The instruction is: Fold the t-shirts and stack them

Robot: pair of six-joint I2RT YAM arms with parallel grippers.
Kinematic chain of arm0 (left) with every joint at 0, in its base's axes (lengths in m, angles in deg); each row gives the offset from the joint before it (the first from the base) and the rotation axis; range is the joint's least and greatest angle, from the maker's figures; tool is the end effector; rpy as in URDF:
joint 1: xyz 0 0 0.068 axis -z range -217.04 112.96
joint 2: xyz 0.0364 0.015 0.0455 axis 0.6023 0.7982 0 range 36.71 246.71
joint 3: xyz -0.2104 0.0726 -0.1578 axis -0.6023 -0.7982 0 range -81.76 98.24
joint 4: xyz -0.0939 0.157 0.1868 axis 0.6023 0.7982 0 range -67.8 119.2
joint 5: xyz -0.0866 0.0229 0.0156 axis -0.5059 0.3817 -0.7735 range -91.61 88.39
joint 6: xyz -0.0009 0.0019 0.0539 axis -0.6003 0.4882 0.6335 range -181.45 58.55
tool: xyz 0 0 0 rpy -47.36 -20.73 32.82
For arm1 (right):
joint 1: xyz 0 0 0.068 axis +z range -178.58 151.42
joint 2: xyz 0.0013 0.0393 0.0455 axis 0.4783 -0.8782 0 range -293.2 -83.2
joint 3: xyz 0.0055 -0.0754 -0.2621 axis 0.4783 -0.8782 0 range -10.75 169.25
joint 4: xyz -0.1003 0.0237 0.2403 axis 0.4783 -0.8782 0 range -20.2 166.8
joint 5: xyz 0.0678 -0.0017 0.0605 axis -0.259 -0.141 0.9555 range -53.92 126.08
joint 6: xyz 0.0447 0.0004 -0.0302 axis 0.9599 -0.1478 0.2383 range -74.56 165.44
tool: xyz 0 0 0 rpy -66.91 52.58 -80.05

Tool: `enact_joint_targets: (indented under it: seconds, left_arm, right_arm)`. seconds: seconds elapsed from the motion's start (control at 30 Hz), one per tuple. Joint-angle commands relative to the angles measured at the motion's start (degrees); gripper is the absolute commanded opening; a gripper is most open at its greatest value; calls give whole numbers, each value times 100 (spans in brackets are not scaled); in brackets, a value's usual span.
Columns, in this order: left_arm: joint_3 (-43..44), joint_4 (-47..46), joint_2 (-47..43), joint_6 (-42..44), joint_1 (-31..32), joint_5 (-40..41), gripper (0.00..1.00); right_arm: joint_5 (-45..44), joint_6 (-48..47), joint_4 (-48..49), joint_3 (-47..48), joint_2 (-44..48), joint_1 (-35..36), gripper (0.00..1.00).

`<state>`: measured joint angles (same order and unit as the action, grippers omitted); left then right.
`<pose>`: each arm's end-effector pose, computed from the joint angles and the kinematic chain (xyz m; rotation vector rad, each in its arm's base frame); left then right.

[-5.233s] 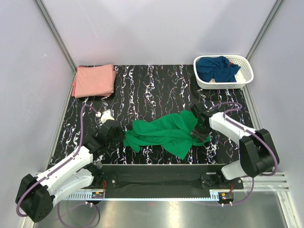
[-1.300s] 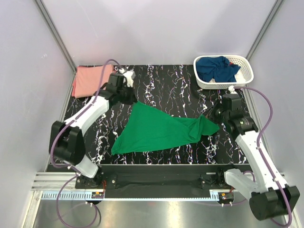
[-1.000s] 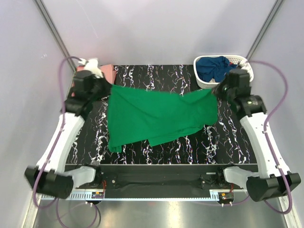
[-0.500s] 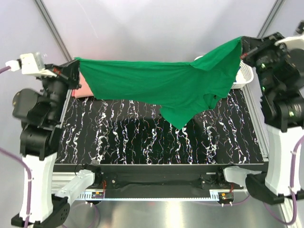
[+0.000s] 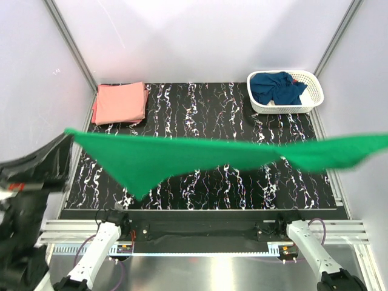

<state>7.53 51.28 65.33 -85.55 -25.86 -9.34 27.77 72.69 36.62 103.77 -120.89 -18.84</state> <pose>-0.0508 0.0051 0.5402 0.0079 1.0442 -0.6287 -0.1015 -0.0228 0.5923 0.2779 0.9097 0.5294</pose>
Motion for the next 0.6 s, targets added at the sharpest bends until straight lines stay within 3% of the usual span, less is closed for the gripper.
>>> enact_joint_targets:
  seconds: [0.0, 0.1, 0.3, 0.57]
  left_arm:
    - [263, 290, -15, -367, -89, -536, 0]
    - [492, 536, 38, -403, -186, -616, 0]
    - [440, 1046, 582, -105, -204, -99, 0]
    - [-1299, 81, 1303, 396, -204, 1079, 0]
  right_arm:
    - [-30, 79, -383, 377, -124, -24, 0]
    - [-169, -8, -631, 686, -291, -16, 0]
    - [-530, -509, -456, 440, -922, -16, 0]
    - [66, -896, 1011, -1553, -2022, -16, 0]
